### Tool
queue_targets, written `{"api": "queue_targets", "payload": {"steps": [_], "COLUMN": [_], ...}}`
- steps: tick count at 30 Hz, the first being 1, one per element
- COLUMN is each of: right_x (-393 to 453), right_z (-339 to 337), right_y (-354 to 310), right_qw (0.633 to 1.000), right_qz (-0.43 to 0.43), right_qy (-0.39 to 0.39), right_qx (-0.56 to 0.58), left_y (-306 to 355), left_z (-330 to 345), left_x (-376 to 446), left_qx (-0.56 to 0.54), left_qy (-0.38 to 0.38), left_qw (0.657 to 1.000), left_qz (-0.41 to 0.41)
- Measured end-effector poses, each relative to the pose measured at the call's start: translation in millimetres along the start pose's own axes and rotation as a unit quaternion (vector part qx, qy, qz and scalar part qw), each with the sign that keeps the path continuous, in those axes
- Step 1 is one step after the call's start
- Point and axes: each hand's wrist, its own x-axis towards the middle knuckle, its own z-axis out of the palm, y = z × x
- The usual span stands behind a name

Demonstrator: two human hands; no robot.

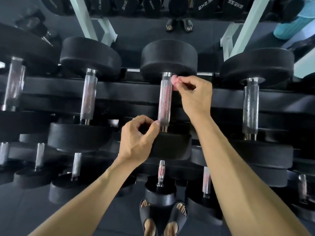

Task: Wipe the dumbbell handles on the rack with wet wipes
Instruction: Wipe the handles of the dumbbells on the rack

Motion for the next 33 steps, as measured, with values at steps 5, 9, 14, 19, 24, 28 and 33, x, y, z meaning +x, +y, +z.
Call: {"api": "queue_targets", "payload": {"steps": [5,9,14,19,24,28,33], "right_x": [5.0,-19.5,9.0,-21.4,-11.6,14.4,-46.9], "right_z": [6.1,-6.9,-0.8,-8.9,-9.4,4.2,-21.5], "right_y": [13.3,23.0,9.0,15.3,12.2,9.9,13.4], "right_qw": [0.999,0.996,0.996,0.994,0.993,0.998,0.986], "right_qz": [0.006,0.038,0.044,0.035,0.007,-0.002,0.021], "right_qy": [-0.027,-0.084,-0.058,-0.101,-0.098,-0.044,-0.14], "right_qx": [0.032,0.019,0.048,0.007,-0.065,-0.036,-0.084], "left_y": [-0.5,-0.5,-1.0,-1.5,-0.3,-1.1,-0.8], "left_z": [0.0,0.7,0.7,0.8,1.8,0.5,1.3], "left_x": [1.1,0.7,0.8,0.9,0.7,1.2,0.7], "left_qx": [0.001,-0.001,0.007,0.005,0.018,0.025,0.012], "left_qy": [0.01,0.012,0.014,0.014,0.016,0.006,0.002], "left_qw": [1.0,1.0,1.0,1.0,1.0,1.0,1.0], "left_qz": [-0.001,0.003,0.008,0.003,-0.002,-0.01,0.004]}}
